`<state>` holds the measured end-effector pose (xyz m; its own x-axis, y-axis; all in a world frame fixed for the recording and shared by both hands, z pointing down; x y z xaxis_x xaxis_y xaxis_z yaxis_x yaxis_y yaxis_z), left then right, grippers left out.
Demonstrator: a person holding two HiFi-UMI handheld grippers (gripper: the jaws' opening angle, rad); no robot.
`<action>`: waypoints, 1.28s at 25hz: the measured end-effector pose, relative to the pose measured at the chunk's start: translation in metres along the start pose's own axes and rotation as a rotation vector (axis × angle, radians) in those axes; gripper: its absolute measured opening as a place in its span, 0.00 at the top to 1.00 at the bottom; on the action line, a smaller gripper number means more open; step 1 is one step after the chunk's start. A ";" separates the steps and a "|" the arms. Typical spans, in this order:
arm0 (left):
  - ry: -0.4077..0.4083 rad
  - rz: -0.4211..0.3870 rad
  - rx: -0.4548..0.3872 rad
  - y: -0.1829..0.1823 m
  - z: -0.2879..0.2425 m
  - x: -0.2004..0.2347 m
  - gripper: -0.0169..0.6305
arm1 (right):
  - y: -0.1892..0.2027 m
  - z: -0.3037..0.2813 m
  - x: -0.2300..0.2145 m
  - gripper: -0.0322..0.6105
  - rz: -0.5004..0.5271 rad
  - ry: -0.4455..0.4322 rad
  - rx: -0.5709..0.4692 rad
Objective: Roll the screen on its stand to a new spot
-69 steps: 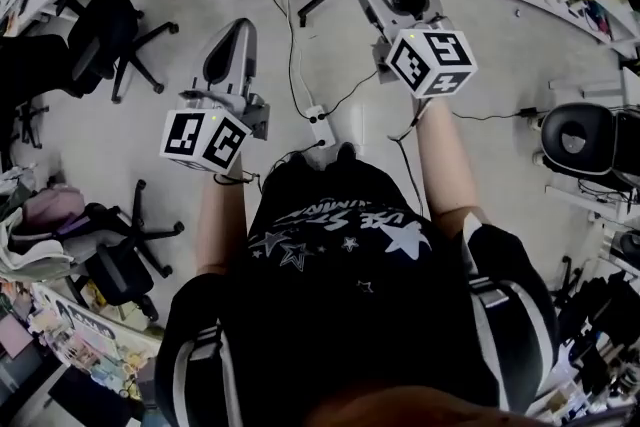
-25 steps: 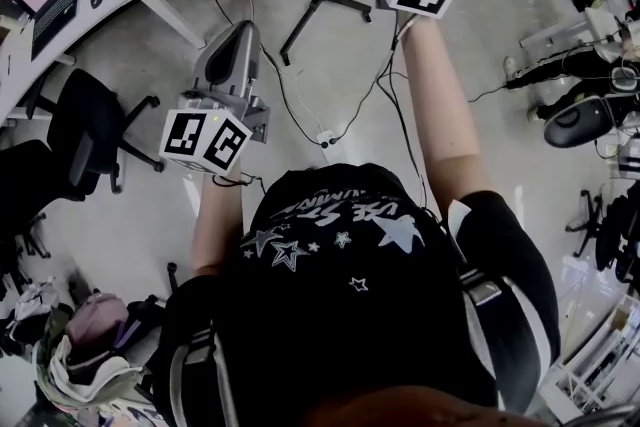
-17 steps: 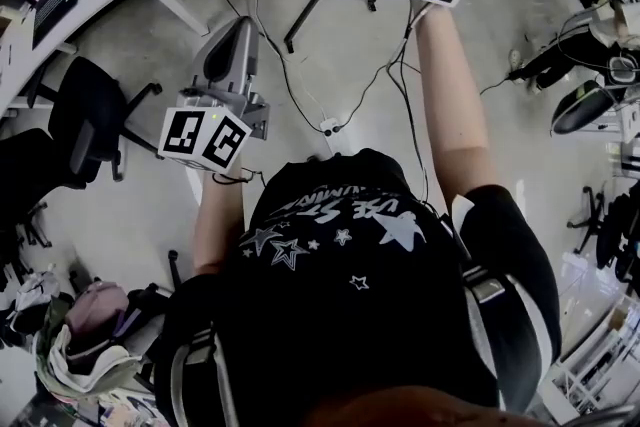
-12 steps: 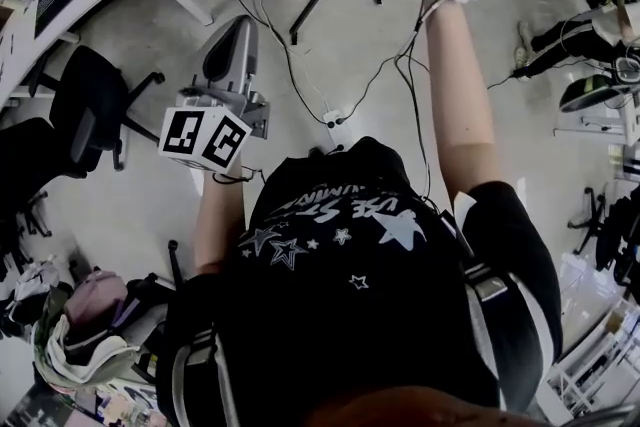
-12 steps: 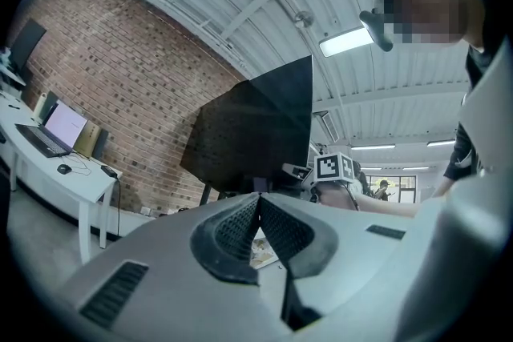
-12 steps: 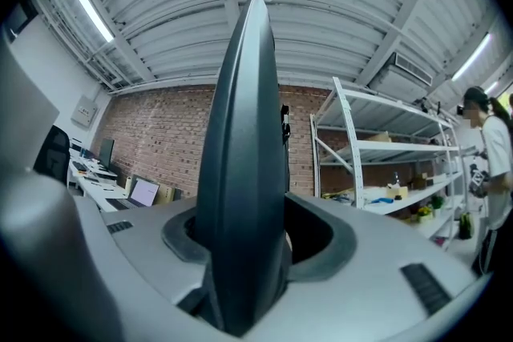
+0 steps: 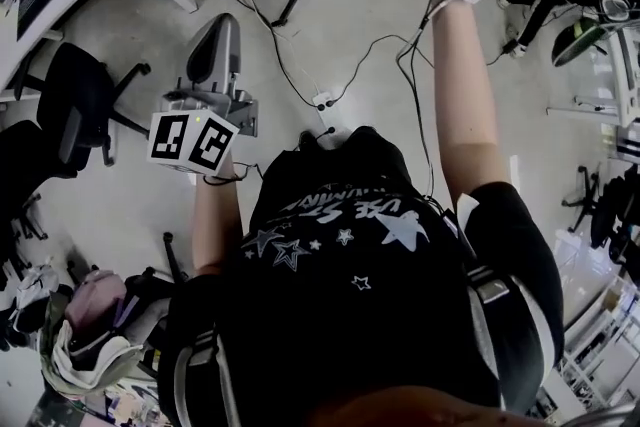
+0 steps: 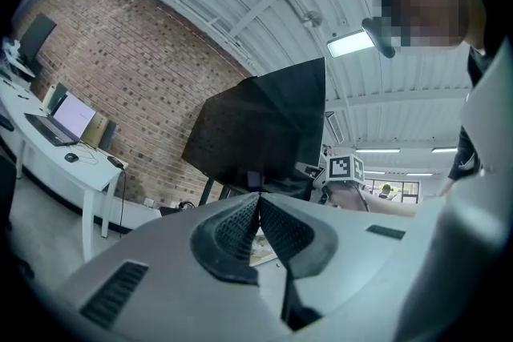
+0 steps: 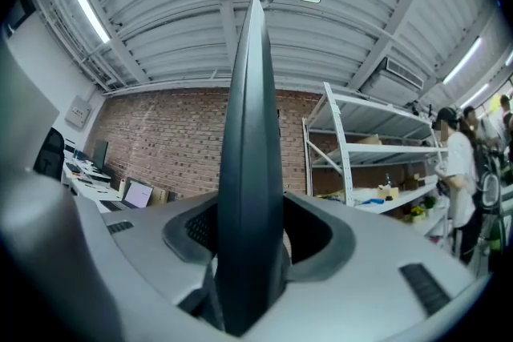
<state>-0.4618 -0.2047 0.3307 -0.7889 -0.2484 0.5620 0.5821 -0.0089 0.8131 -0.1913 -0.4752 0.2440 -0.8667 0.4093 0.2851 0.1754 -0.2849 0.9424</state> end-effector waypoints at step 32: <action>-0.130 -0.016 -0.055 0.045 0.036 -0.074 0.96 | 0.000 0.067 -0.033 0.67 0.024 -0.094 0.025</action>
<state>-0.3843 -0.1517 0.3307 -0.8152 -0.1200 0.5666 0.5760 -0.0663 0.8147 -0.1313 -0.4302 0.2463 -0.8146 0.4824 0.3219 0.2084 -0.2746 0.9387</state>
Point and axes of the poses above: the fingertips, and each gripper's own axes: z backward along the fingers, x to its left, y out of its underside, the point moved 9 cm from there along z, backward along the fingers, and after that the axes turned 14 degrees about z, right-handed, at the moved point
